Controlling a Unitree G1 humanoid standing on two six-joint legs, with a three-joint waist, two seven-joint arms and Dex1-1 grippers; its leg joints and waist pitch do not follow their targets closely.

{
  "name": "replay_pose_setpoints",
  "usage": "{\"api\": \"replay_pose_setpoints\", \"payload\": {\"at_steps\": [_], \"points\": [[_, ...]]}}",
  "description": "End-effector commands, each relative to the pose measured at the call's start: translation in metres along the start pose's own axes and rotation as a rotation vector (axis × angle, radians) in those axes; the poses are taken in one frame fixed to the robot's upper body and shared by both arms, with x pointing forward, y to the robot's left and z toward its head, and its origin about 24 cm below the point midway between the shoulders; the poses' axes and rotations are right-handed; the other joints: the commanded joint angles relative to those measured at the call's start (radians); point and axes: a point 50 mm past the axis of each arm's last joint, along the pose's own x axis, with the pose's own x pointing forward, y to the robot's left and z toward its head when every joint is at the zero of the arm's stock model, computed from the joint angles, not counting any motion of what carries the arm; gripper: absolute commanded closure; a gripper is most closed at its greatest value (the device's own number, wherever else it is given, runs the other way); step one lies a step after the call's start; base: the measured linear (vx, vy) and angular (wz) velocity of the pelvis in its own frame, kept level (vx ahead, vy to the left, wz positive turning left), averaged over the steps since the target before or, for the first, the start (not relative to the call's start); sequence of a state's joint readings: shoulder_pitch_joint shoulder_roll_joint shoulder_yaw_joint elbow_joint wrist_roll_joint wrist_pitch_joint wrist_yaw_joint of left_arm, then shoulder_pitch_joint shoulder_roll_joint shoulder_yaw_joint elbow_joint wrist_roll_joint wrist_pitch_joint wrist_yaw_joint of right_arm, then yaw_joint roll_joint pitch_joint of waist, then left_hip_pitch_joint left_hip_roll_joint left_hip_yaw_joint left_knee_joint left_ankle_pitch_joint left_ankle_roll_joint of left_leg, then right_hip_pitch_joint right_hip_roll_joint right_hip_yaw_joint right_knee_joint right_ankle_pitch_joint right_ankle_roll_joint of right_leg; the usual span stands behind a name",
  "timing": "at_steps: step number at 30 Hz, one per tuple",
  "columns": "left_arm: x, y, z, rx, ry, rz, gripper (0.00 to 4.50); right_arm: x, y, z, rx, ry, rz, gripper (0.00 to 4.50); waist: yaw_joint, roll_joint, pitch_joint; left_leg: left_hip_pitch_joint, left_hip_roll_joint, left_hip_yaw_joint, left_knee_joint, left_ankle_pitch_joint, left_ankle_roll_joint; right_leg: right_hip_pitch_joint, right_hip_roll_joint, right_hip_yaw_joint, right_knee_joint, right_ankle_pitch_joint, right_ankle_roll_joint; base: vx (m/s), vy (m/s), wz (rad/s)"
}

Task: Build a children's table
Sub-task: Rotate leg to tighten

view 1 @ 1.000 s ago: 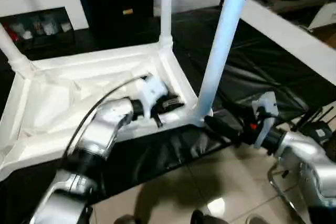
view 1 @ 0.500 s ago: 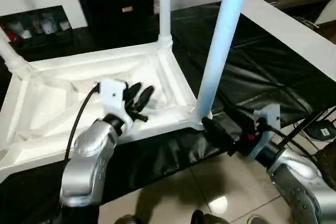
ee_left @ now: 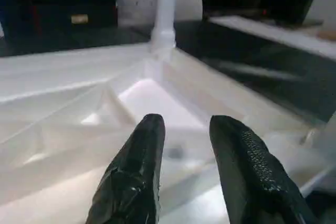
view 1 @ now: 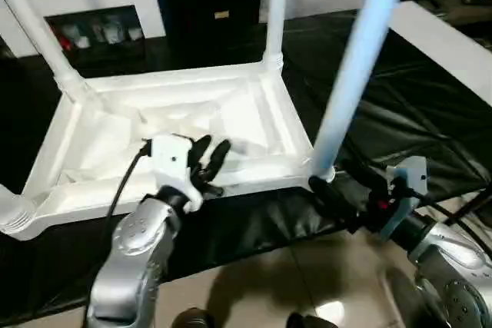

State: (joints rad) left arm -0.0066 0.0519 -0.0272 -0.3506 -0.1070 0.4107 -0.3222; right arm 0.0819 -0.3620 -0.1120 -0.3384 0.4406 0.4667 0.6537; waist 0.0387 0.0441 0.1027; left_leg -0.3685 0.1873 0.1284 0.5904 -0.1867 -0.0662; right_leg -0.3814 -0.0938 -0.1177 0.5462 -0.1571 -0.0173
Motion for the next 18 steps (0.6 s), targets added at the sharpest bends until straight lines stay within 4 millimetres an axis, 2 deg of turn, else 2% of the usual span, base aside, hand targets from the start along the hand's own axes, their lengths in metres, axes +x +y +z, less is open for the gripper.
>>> {"api": "replay_pose_setpoints", "payload": {"at_steps": [1, 2, 3, 4, 5, 6, 8, 9, 12, 13, 15, 16, 17, 18], "points": [[-0.003, 0.000, 0.006, -0.031, -0.035, -0.039, 2.66, -0.005, -0.005, 0.002, 0.006, -0.006, 0.000, 0.00, -0.012, -0.004, -0.050, 0.012, 0.045, -0.014, -0.104, -0.478, -0.003, 0.031, -0.040, 0.044, -0.068, -0.385, -0.087, -0.014, 0.089, -0.04], [-0.004, 0.000, 0.009, -0.050, -0.048, -0.066, 2.55, -0.007, -0.007, 0.006, 0.000, -0.009, 0.014, 0.00, -0.017, -0.009, -0.048, 0.002, 0.040, -0.012, -0.106, -0.471, 0.005, 0.036, -0.045, 0.047, -0.070, -0.411, -0.083, -0.016, 0.067, -0.06], [-0.005, 0.000, 0.011, -0.042, -0.052, -0.100, 2.45, -0.009, -0.008, 0.010, -0.005, -0.010, 0.041, 0.00, -0.017, -0.012, -0.046, 0.002, 0.038, -0.011, -0.105, -0.471, 0.009, 0.035, -0.046, 0.049, -0.072, -0.433, -0.075, 0.000, 0.000, 0.00], [-0.005, 0.001, 0.012, -0.029, -0.052, -0.116, 2.37, -0.009, -0.009, 0.012, -0.005, -0.009, 0.061, 0.00, -0.018, -0.019, -0.044, 0.004, 0.035, -0.007, -0.103, -0.467, 0.019, 0.029, -0.048, 0.054, -0.077, -0.475, -0.063, 0.000, 0.000, 0.00], [-0.005, 0.003, 0.012, -0.011, -0.046, -0.124, 2.30, -0.010, -0.009, 0.013, -0.014, 0.001, 0.080, 0.00, -0.018, -0.028, -0.033, 0.004, 0.032, -0.003, -0.103, -0.465, 0.027, 0.020, -0.049, 0.059, -0.083, -0.530, -0.050, 0.000, 0.000, 0.00], [-0.006, 0.005, 0.012, -0.001, -0.043, -0.128, 2.26, -0.009, -0.010, 0.013, -0.021, 0.009, 0.092, 0.00, -0.017, -0.025, -0.035, 0.007, 0.030, -0.002, -0.101, -0.464, 0.029, 0.018, -0.050, 0.060, -0.085, -0.555, -0.044, 0.000, 0.000, 0.00], [-0.008, 0.008, 0.012, 0.004, -0.039, -0.127, 2.11, -0.009, -0.011, 0.012, -0.030, 0.024, 0.099, 0.00, -0.016, -0.026, -0.034, 0.003, 0.028, 0.000, -0.099, -0.419, 0.034, 0.019, -0.054, 0.062, -0.088, -0.568, -0.035, 0.000, 0.000, 0.00], [-0.010, 0.008, 0.013, -0.004, -0.038, -0.143, 1.98, -0.008, -0.008, 0.013, -0.026, 0.028, 0.129, 0.00, -0.013, -0.012, -0.035, 0.003, 0.028, -0.001, -0.099, -0.413, 0.033, 0.019, -0.055, 0.063, -0.086, -0.561, -0.038, 0.000, 0.000, 0.00], [-0.016, 0.007, 0.014, -0.028, -0.031, -0.213, 1.83, -0.008, 0.002, 0.012, -0.029, 0.049, 0.232, 0.00, -0.009, -0.014, -0.039, 0.001, 0.029, 0.003, -0.097, -0.383, 0.043, 0.022, -0.051, 0.065, -0.082, -0.513, -0.055, 0.000, 0.000, 0.00], [-0.018, 0.005, 0.013, -0.026, -0.024, -0.247, 1.58, -0.008, 0.007, 0.012, -0.035, 0.050, 0.268, 0.00, -0.008, -0.016, -0.039, -0.001, 0.032, 0.003, -0.098, -0.373, 0.048, 0.022, -0.051, 0.066, -0.080, -0.497, -0.064, 0.000, 0.000, 0.00], [-0.020, 0.004, 0.012, -0.025, -0.019, -0.269, 1.44, -0.007, 0.009, 0.012, -0.029, 0.044, 0.277, 0.00, -0.006, -0.018, -0.042, 0.000, 0.033, 0.006, -0.097, -0.362, 0.054, 0.020, -0.050, 0.068, -0.075, -0.476, -0.080, 0.000, 0.000, 0.00], [-0.021, 0.003, 0.011, -0.025, -0.017, -0.281, 1.41, -0.004, 0.011, 0.011, -0.016, 0.037, 0.291, 0.00, -0.005, -0.023, -0.045, -0.001, 0.034, 0.007, -0.097, -0.338, 0.060, 0.021, -0.050, 0.069, -0.071, -0.454, -0.091, 0.000, 0.000, 0.00], [-0.021, 0.003, 0.010, -0.026, -0.016, -0.283, 1.41, -0.003, 0.011, 0.011, -0.012, 0.035, 0.294, 0.00, 0.000, -0.019, -0.039, -0.040, 0.023, -0.023, -0.109, -0.335, 0.103, 0.045, -0.058, 0.039, -0.055, -0.456, -0.106, 0.000, 0.000, 0.00], [-0.022, 0.003, 0.010, -0.027, -0.017, -0.288, 1.33, -0.001, 0.012, 0.011, -0.015, 0.028, 0.302, 0.00, 0.006, -0.028, -0.044, -0.060, 0.007, -0.043, -0.103, -0.311, 0.131, 0.061, -0.069, 0.018, -0.050, -0.442, -0.109, 0.003, -0.021, 0.36]]}}
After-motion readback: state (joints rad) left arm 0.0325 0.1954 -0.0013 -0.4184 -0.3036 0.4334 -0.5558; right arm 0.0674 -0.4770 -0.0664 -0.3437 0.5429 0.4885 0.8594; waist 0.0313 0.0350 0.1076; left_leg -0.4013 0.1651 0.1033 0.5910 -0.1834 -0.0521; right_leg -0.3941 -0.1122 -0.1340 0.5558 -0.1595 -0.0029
